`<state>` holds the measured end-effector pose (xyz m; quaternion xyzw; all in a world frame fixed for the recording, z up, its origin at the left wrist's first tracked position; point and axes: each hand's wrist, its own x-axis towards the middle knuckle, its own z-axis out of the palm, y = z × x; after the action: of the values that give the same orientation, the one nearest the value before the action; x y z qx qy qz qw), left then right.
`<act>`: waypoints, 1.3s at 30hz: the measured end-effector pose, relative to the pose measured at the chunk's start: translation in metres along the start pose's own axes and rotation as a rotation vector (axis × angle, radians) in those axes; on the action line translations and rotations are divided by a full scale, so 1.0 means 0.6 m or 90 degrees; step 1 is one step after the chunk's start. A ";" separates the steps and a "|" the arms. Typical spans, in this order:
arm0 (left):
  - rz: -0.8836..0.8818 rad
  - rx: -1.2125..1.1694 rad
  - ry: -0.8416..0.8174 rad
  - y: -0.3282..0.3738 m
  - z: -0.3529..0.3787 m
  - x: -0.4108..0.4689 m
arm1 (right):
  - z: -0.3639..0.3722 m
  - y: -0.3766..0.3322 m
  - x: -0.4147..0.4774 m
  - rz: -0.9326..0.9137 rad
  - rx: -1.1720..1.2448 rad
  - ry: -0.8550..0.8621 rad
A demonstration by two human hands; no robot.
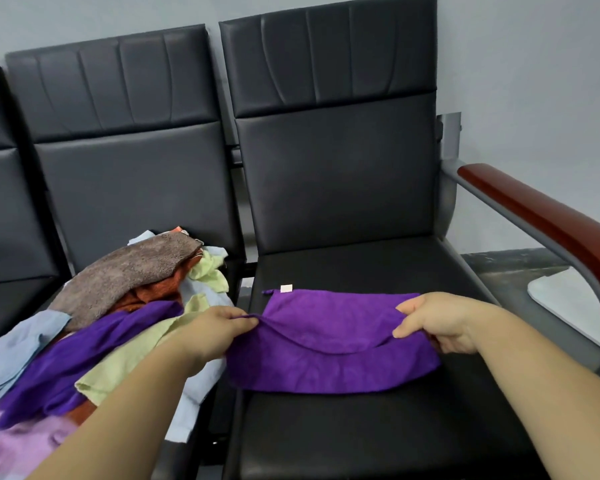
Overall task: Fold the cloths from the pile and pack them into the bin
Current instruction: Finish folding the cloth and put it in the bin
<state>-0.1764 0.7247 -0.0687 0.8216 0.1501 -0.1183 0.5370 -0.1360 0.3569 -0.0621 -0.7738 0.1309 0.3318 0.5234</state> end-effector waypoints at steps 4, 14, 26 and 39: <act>-0.014 -0.184 0.079 0.014 0.001 0.023 | -0.014 -0.001 0.004 -0.035 0.063 0.076; 0.032 0.069 0.127 0.032 0.055 0.126 | -0.009 -0.020 0.048 -0.009 -0.340 0.249; 0.113 0.329 0.175 0.010 0.070 0.178 | 0.003 -0.021 0.108 -0.087 -0.344 0.442; 0.094 0.441 0.188 0.010 0.085 0.216 | 0.000 -0.013 0.126 -0.077 -0.363 0.473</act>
<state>-0.0559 0.6913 -0.1300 0.9713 0.1173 -0.0030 0.2069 -0.0754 0.3709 -0.1054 -0.9594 0.1673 0.0242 0.2260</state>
